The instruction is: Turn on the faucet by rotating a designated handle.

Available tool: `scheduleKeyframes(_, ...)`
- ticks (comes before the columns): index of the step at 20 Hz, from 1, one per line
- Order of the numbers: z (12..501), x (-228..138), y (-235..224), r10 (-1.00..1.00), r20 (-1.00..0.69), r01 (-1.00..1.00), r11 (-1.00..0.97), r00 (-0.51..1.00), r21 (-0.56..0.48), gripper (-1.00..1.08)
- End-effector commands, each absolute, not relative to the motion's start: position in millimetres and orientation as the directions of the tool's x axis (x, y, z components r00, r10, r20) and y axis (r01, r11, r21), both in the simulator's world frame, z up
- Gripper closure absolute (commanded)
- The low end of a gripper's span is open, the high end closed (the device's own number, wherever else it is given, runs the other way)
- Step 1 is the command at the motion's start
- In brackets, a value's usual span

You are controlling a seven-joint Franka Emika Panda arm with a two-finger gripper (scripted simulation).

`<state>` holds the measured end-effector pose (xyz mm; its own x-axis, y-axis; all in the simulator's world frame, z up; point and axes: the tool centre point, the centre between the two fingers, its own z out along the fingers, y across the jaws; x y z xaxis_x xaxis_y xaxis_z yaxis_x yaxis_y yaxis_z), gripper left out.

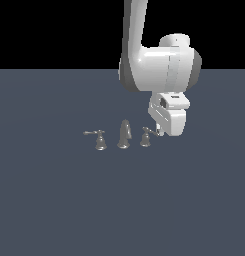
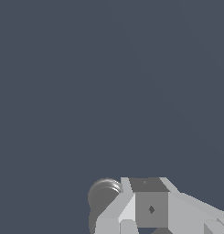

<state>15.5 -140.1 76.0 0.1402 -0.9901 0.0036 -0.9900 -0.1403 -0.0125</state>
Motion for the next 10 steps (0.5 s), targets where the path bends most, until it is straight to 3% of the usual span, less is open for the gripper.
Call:
scheduleKeyframes(1, 76.1, 13.1, -136.5, -0.990, 0.003, -0.990, -0.142, 0.142, -0.012, 1.08)
scheduleKeyframes(10, 76.5, -11.7, -112.6, -0.990, 0.001, -0.990, -0.139, 0.139, -0.003, 1.08)
